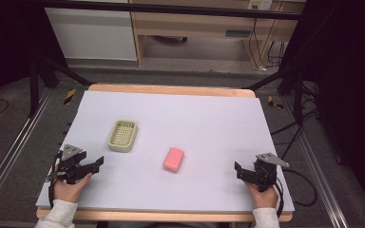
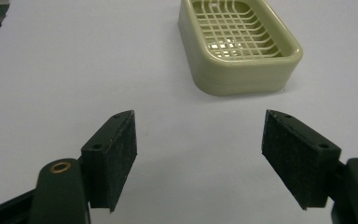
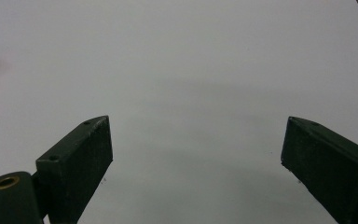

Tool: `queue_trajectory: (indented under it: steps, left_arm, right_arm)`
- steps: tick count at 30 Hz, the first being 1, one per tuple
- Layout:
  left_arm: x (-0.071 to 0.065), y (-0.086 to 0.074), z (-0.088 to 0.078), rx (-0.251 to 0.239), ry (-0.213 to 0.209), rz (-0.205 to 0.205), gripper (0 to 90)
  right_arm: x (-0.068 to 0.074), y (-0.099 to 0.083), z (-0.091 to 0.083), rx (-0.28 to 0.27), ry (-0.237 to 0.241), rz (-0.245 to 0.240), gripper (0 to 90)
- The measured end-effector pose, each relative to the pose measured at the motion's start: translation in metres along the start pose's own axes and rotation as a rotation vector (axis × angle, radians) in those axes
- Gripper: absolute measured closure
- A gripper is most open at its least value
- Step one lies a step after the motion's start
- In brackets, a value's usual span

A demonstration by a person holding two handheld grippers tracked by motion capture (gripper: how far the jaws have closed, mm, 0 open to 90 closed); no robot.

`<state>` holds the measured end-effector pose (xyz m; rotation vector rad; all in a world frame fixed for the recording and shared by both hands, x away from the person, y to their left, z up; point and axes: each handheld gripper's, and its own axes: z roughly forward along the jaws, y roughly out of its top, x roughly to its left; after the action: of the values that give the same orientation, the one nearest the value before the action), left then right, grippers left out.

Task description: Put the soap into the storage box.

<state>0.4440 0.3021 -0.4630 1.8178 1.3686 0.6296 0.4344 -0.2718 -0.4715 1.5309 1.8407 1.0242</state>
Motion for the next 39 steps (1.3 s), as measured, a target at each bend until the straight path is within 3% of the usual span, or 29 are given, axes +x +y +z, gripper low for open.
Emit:
queue_trajectory:
  steps: [11, 25, 39]
  left_arm:
    - [-0.016, 0.002, 0.0, 0.011, -0.043, 0.041, 30.0]
    - [-0.029, 0.005, 0.0, 0.0, -0.092, 0.054, 28.9]
    - [-0.052, 0.011, 0.002, -0.022, -0.133, 0.086, 27.7]
  right_arm:
    - [0.003, -0.001, -0.001, 0.009, -0.008, -0.004, 7.5]
    - [0.003, -0.001, 0.001, 0.02, -0.012, -0.009, 6.4]
    - [0.005, -0.001, 0.001, 0.012, -0.002, -0.017, 6.3]
